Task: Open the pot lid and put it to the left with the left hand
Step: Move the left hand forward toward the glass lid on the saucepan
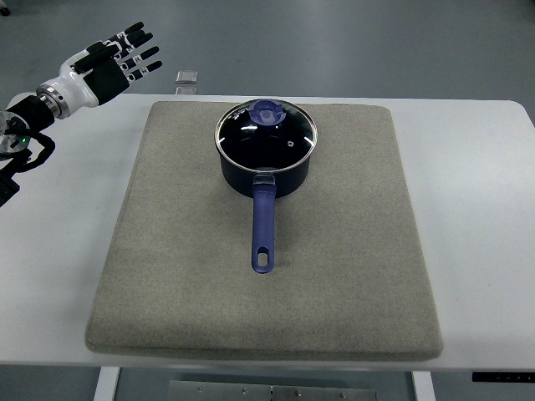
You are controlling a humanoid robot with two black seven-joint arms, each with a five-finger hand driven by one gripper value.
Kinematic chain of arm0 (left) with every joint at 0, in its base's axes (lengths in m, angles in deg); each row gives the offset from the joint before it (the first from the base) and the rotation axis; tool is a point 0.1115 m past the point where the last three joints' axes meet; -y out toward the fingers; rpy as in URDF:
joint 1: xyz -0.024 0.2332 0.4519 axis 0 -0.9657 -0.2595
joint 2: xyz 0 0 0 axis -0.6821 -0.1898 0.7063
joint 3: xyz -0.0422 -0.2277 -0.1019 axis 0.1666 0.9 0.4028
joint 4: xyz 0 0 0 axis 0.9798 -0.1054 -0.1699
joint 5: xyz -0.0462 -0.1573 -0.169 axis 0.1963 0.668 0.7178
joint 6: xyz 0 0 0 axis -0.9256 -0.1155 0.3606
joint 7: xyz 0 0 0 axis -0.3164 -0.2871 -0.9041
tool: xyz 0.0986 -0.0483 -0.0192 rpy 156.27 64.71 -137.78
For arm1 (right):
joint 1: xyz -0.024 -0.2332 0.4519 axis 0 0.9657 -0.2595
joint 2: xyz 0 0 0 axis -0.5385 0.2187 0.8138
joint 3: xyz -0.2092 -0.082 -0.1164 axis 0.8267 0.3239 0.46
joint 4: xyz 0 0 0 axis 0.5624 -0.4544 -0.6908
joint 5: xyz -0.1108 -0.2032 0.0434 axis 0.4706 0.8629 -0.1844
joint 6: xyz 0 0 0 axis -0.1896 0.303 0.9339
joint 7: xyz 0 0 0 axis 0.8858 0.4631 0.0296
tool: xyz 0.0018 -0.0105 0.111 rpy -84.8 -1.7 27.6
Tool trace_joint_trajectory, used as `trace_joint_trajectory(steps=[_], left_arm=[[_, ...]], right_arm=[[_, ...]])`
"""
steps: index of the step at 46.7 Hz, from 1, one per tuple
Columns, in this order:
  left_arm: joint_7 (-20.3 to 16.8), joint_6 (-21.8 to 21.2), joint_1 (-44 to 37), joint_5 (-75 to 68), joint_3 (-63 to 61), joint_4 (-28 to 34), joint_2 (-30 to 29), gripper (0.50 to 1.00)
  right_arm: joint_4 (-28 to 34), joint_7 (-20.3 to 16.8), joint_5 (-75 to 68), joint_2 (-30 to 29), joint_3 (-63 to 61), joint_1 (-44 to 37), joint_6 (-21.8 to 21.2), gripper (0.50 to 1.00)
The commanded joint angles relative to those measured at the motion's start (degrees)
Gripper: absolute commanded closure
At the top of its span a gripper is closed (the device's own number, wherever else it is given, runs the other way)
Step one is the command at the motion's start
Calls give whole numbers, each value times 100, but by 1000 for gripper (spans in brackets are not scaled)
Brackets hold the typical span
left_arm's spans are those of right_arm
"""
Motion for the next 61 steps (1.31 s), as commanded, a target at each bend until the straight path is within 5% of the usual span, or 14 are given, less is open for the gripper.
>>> trace_joint_trajectory(steps=[1, 21, 29, 42, 61], left_arm=[[0, 1, -1, -1, 0, 0, 5, 508], [-17, 1, 96, 16, 0, 0, 32, 508], [-386, 89, 122, -316, -53, 0, 6, 508], [-1950, 80, 509, -3989, -18, -71, -30, 510], [-2074, 62, 1124, -7620, -185, -966, -21, 508]], right_arm=[[0, -10, 25, 0, 21, 17, -7, 583], [9, -10, -2, 0, -41, 18, -60, 583], [26, -1, -19, 0, -41, 17, -77, 583], [70, -1, -10, 0, -15, 17, -77, 583], [70, -1, 16, 0, 12, 17, -77, 583]])
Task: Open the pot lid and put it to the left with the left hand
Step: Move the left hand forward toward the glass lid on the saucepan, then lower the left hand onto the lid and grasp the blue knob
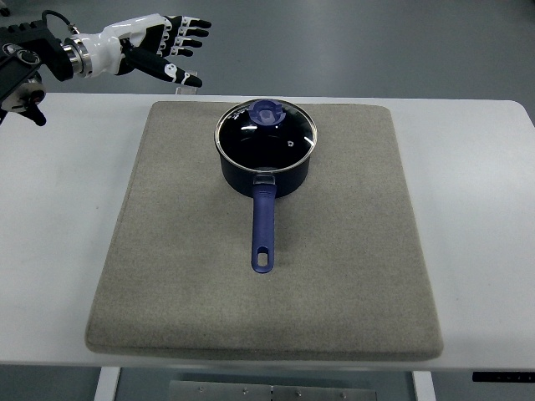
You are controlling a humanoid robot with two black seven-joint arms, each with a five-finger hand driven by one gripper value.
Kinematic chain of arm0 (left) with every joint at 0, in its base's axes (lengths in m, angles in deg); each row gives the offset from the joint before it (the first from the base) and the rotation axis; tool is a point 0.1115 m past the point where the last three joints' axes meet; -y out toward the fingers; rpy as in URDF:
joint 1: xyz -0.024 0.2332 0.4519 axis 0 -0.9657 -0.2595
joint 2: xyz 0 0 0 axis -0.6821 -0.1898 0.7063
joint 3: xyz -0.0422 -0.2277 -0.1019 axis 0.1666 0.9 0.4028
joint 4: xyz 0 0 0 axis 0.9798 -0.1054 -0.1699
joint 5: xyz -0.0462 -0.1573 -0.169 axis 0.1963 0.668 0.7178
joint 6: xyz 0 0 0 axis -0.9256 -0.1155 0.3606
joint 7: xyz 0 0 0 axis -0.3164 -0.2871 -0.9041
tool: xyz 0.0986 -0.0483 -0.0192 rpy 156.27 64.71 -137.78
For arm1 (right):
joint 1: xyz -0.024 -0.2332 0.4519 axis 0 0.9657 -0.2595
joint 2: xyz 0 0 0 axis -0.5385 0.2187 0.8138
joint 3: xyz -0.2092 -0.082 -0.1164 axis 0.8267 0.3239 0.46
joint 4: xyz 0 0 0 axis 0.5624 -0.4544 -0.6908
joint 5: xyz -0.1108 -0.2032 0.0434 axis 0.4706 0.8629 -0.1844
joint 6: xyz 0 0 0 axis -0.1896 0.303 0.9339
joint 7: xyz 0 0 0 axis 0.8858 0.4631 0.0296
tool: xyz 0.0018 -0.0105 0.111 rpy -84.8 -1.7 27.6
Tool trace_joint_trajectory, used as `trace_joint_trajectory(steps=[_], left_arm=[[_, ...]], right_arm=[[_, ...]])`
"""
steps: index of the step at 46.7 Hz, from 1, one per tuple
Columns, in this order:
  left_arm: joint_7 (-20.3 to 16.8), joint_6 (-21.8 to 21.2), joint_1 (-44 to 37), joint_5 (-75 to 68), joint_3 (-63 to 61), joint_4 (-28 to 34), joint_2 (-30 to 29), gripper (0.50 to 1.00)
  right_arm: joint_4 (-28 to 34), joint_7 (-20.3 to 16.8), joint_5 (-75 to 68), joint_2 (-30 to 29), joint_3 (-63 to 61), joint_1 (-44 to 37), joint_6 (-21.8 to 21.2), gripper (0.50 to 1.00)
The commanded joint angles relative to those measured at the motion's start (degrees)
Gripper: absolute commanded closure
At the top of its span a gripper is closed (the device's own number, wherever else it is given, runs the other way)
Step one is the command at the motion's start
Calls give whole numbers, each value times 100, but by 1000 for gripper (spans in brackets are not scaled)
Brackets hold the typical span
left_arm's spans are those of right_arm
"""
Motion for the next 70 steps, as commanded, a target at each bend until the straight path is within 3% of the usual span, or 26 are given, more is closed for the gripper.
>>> trace_joint_trajectory(steps=[1, 15, 26, 49, 57, 63, 70], left_arm=[[2, 0, 72, -448, -39, -299, -8, 510], [-7, -35, 863, -1838, -699, -721, 36, 512], [-7, -132, 1188, -2989, -866, -774, 519, 516], [2, -554, 1408, -3385, -1771, -774, 1091, 529], [2, -721, 1399, -3385, -1894, -774, 1100, 568], [2, -721, 1399, -3385, -1894, -774, 1100, 681], [2, -721, 1390, -3394, -1894, -765, 1100, 741]], right_arm=[[-1, -1, 0, 0, 0, 0, 7, 583], [-1, -1, 0, 0, 0, 8, -2, 583], [-1, -1, 0, 0, 9, 26, 7, 583], [-1, -1, 0, 0, 9, 44, 7, 583], [-1, -1, 0, 0, 9, 52, 7, 583], [-1, -1, 9, 0, 9, 52, 7, 583], [-1, -1, 9, 0, 9, 52, 7, 583]])
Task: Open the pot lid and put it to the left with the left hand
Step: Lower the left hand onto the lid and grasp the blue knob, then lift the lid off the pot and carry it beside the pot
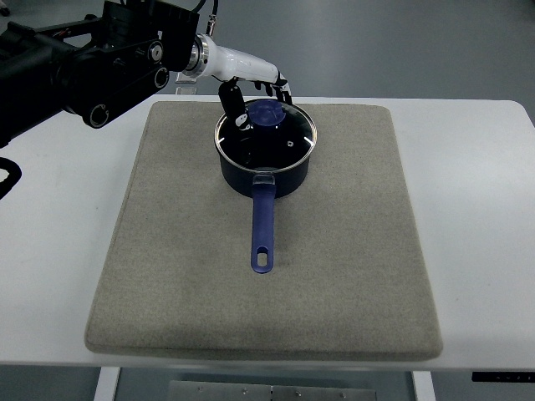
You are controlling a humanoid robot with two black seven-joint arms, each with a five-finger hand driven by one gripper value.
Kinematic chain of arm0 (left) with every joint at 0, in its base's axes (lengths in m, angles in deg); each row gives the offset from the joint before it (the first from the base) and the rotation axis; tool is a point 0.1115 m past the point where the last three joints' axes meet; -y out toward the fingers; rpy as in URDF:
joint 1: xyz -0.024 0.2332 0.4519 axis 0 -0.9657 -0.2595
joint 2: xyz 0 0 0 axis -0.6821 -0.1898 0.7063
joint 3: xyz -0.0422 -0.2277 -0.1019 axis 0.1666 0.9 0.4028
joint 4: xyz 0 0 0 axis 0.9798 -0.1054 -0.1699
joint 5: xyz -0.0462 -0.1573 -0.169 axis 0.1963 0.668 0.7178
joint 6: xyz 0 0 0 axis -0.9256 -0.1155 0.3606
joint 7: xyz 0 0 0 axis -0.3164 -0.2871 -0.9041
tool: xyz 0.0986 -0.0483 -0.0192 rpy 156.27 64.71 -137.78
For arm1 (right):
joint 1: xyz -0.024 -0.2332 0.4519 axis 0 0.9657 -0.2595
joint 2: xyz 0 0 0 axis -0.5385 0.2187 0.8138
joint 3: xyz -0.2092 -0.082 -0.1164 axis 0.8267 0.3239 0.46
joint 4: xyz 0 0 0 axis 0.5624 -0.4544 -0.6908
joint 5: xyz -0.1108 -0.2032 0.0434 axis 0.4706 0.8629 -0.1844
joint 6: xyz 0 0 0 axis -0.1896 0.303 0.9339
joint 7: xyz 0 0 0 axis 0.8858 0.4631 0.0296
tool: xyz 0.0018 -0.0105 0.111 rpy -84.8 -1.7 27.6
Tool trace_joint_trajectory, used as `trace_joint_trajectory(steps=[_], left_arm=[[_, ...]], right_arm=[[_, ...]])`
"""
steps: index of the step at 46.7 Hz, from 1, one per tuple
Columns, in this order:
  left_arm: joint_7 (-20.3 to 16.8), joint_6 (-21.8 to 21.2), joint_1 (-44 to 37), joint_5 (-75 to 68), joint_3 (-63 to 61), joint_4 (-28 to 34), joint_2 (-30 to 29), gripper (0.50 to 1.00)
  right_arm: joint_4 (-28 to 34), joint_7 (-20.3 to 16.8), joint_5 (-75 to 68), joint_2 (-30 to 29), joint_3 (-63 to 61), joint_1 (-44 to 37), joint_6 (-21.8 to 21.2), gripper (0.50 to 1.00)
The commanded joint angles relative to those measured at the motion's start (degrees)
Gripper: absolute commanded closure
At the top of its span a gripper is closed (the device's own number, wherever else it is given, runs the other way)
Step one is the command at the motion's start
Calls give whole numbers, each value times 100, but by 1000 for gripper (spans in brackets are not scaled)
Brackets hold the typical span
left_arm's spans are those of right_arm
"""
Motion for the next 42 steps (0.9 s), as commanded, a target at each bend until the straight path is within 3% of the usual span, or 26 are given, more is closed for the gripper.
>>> trace_joint_trajectory(steps=[1, 9, 24, 32, 34, 42], left_arm=[[0, -8, 2, -3, 0, -2, 9, 756], [0, -8, -16, -12, 0, 7, 70, 763], [0, -8, 11, -12, -9, 7, 70, 913], [0, 19, 125, -3, 0, 7, 62, 919], [0, 36, 169, 5, 0, 7, 70, 954], [0, 54, 415, 93, 0, 7, 9, 1000]], right_arm=[[0, 0, -1, 0, 0, -3, -1, 583], [0, 0, -1, 0, 0, -3, -1, 583], [0, 0, -1, 0, 0, 6, -9, 583], [0, 0, -1, 0, 0, 6, -1, 583], [0, -9, -1, 0, 0, 6, -1, 583], [0, 0, -1, 0, 0, 6, -1, 583]])
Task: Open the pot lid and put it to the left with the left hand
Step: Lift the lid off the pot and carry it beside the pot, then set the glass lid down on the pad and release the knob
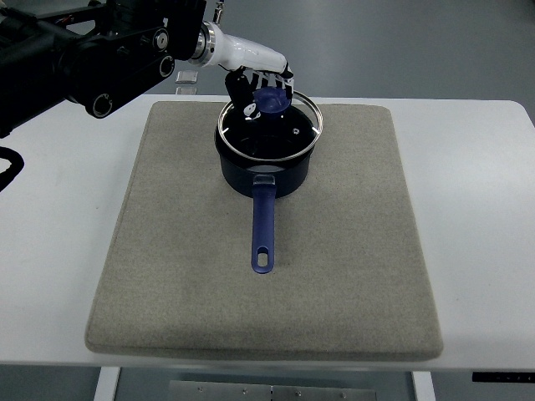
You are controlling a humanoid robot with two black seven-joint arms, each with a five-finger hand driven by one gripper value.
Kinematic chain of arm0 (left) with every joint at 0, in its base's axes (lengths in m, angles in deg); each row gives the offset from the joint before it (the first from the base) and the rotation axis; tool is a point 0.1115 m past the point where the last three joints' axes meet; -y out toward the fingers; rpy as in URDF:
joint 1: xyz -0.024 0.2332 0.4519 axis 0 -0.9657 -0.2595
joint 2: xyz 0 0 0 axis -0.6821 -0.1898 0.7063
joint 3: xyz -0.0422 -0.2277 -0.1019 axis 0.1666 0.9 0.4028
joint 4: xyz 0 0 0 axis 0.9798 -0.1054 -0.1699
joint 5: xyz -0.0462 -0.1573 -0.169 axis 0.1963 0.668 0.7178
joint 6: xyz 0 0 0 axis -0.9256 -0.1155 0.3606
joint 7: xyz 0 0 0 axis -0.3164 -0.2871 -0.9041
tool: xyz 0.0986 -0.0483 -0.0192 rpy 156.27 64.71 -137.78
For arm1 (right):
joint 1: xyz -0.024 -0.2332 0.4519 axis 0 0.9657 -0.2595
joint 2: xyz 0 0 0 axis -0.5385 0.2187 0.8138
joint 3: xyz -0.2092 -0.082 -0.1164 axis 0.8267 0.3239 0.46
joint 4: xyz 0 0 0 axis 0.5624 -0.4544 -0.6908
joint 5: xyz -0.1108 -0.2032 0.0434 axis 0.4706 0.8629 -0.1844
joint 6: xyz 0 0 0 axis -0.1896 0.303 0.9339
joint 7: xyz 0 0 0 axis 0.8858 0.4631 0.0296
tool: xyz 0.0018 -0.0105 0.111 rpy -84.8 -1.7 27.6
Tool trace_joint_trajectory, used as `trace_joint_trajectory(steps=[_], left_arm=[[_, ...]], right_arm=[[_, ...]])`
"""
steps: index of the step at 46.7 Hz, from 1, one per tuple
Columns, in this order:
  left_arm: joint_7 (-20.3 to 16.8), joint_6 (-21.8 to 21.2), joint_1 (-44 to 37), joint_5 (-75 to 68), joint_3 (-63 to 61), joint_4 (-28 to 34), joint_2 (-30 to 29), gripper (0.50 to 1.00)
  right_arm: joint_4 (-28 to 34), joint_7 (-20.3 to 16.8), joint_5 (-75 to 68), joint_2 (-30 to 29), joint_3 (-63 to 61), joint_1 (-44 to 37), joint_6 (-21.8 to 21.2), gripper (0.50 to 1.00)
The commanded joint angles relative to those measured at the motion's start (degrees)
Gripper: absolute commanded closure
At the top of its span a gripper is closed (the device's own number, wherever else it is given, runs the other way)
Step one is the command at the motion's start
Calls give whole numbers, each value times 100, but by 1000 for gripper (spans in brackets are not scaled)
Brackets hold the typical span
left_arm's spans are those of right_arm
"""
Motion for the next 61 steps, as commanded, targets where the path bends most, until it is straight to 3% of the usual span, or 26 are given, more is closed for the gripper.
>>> trace_joint_trajectory(steps=[1, 25, 48, 50, 52, 56, 61], left_arm=[[0, 1, 103, 42, 1, 9, -64, 1000], [-17, 1, -169, 7, -17, 18, -1549, 1000], [-246, -404, -854, 24, -562, 167, -1550, 997], [-237, -439, -916, 50, -562, 176, -1541, 847], [-237, -517, -986, 59, -562, 176, -1532, 763], [-220, -641, -1144, 59, -562, 184, -1488, 729], [-220, -650, -1285, 59, -562, 360, -1295, 720]], right_arm=[[0, 0, -1, 0, 0, 2, 4, 583], [0, -8, -1, 0, 0, -7, 4, 583], [0, 0, -1, 0, 0, 2, 4, 583], [0, 0, -1, 0, 0, -7, 4, 583], [0, 0, -1, 0, 0, -7, 4, 583], [0, 0, -1, 0, 0, -7, 4, 583], [0, 0, -1, 0, 0, -7, 4, 583]])
